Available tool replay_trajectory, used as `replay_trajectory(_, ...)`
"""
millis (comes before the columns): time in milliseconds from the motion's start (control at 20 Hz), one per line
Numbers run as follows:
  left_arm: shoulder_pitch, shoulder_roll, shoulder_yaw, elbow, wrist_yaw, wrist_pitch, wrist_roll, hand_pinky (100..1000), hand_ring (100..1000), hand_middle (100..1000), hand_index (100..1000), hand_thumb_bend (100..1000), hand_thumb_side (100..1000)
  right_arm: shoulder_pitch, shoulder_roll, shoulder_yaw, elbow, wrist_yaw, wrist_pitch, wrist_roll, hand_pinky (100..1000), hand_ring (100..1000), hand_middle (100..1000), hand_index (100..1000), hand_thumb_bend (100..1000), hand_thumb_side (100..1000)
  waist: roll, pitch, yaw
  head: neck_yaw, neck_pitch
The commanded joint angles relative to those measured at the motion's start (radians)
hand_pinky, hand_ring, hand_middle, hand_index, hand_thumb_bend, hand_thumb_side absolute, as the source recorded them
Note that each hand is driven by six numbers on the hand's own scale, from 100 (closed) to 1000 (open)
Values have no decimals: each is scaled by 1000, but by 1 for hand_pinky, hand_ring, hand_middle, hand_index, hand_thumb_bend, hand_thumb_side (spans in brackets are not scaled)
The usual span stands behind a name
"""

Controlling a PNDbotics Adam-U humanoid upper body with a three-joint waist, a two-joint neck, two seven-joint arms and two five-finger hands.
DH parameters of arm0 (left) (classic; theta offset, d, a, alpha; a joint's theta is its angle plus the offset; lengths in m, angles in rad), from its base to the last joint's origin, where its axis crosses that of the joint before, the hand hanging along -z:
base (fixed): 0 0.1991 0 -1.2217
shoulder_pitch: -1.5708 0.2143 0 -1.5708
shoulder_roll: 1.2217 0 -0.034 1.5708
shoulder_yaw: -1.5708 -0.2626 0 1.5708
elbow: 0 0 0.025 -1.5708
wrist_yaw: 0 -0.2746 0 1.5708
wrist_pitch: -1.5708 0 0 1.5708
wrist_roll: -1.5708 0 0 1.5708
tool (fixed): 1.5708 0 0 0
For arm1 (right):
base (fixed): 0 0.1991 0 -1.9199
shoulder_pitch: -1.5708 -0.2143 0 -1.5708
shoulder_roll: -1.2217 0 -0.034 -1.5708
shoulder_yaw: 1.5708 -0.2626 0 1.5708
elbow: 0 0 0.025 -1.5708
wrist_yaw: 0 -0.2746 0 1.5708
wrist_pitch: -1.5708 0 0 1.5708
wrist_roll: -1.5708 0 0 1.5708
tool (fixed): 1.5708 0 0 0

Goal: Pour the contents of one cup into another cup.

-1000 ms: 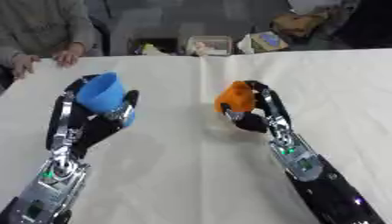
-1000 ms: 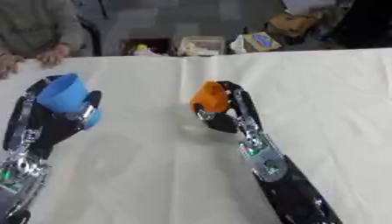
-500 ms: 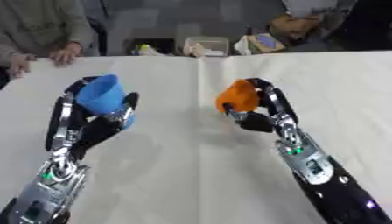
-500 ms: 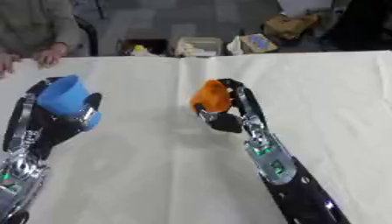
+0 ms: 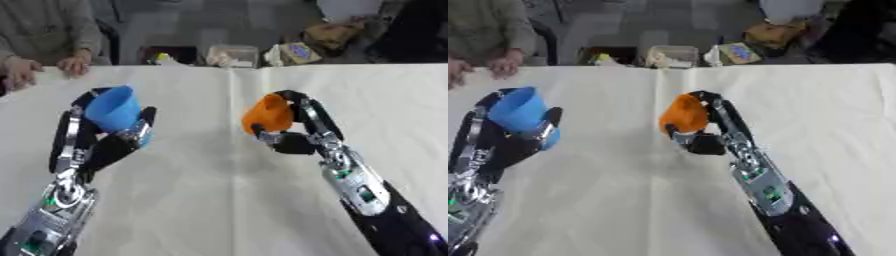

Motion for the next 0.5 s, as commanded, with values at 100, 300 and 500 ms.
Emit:
replay_trajectory(100,-6,30,12,-22,-11,8,-7,136,389,280,634,371,100,-5,-54,18,-82,25,15,62,331,421,218,435,100,100,-5,-22,0,4,-7)
replay_trajectory(300,-4,35,8,-24,-16,15,-16,136,390,281,636,372,100,1,-80,40,-130,27,24,115,332,422,219,437,100,100,-10,-25,-2,2,-10)
replay_trajectory(500,-3,36,6,-27,-19,19,-23,136,391,282,636,374,100,3,-88,54,-160,17,29,152,334,425,222,441,100,100,-12,-28,-2,1,-13)
